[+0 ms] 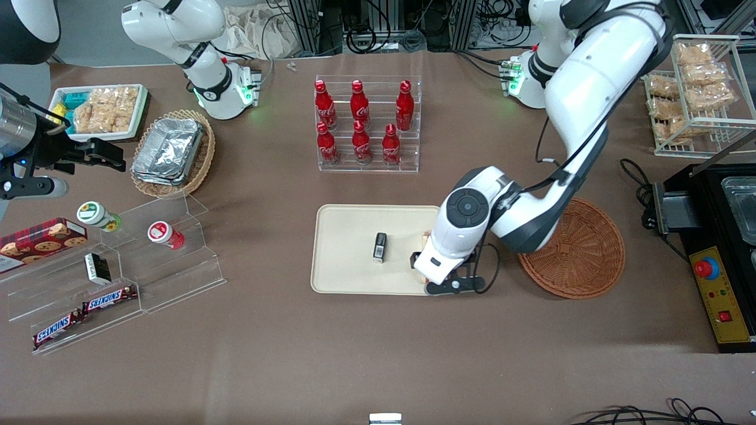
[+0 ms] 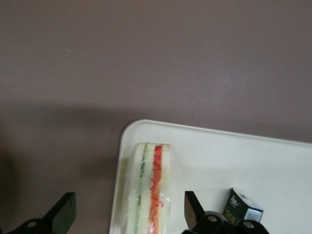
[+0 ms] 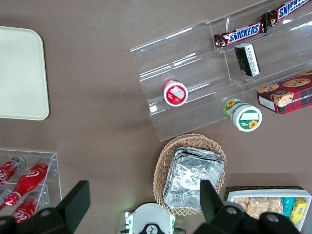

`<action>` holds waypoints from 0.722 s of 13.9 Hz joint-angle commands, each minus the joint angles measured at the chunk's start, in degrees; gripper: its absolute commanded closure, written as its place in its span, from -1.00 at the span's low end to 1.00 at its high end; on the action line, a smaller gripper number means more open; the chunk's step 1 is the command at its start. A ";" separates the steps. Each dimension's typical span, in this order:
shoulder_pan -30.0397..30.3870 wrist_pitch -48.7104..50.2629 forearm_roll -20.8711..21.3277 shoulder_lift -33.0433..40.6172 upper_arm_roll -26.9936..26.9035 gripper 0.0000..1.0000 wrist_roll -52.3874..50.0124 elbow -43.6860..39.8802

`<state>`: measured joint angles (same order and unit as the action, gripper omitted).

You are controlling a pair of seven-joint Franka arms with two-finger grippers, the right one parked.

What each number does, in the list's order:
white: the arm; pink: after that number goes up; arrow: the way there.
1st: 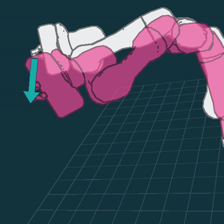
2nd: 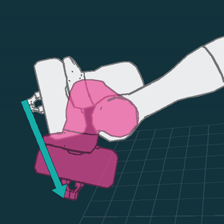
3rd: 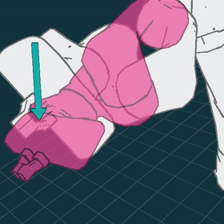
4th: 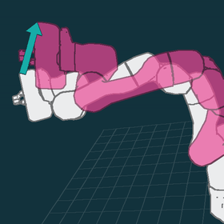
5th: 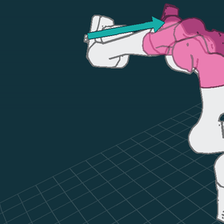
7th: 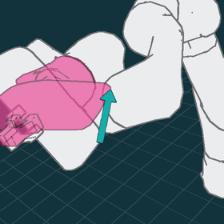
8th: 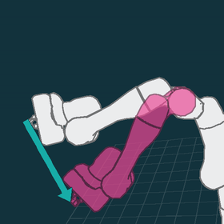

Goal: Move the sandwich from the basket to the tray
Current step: 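Carry the sandwich to the cream tray and lower it beside the box, then open the left gripper and withdraw it back toward the basket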

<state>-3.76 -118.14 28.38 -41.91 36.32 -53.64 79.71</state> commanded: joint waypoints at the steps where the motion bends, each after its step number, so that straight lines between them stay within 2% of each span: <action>1: 4.80 4.84 -8.73 9.62 0.16 -1.00 0.28 0.62; 2: 6.38 5.89 -11.91 12.09 0.16 -1.00 1.68 0.80; 3: 7.53 9.29 -13.25 14.46 0.07 -1.00 3.35 0.80; 6: 12.44 16.79 -14.22 19.66 0.16 -1.00 4.85 2.20; 8: 15.53 17.41 -17.29 23.08 -0.19 -1.00 12.98 6.05; 10: 14.93 17.33 -18.00 27.65 -5.61 -1.00 19.77 11.06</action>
<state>10.86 -100.42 12.71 -20.39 34.89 -39.93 83.66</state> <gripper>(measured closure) 0.000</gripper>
